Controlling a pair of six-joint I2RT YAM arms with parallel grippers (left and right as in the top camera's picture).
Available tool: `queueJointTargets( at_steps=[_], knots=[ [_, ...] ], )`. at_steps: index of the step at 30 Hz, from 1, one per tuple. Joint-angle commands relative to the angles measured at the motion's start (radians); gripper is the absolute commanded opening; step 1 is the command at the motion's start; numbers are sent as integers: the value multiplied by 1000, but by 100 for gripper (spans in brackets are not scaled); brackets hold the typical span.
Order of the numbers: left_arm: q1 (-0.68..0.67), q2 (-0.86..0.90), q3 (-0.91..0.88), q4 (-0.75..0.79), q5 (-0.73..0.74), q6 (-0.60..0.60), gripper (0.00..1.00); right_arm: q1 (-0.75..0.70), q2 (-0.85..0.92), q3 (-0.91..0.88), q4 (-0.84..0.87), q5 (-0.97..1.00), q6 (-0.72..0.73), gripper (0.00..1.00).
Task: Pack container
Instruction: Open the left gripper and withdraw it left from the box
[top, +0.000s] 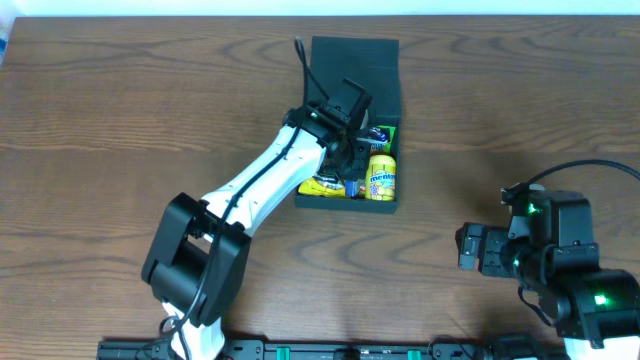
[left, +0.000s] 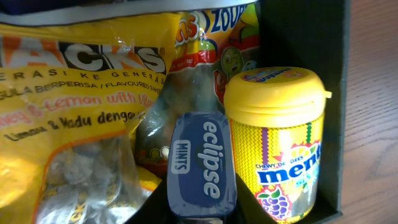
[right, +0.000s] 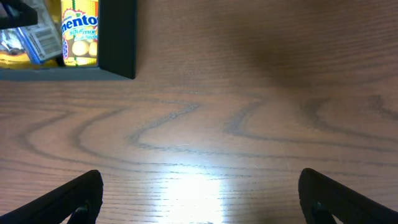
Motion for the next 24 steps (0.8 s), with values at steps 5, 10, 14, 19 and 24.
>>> queueJointTargets(
  at_steps=[5,10,14,19,24],
  knots=[
    [-2,18,26,10,-12,19,38,-8,-6,2,0,0,12,99],
    [-2,16,26,10,-12,19,42,-8,-6,2,0,0,12,99],
    [-2,-19,31,6,-11,19,43,-8,-6,2,0,0,12,99],
    [-2,-158,34,2,-32,20,58,-8,-6,2,0,0,12,99],
    [-1,-378,34,-90,-142,50,74,-8,-6,2,0,0,12,99]
  ],
)
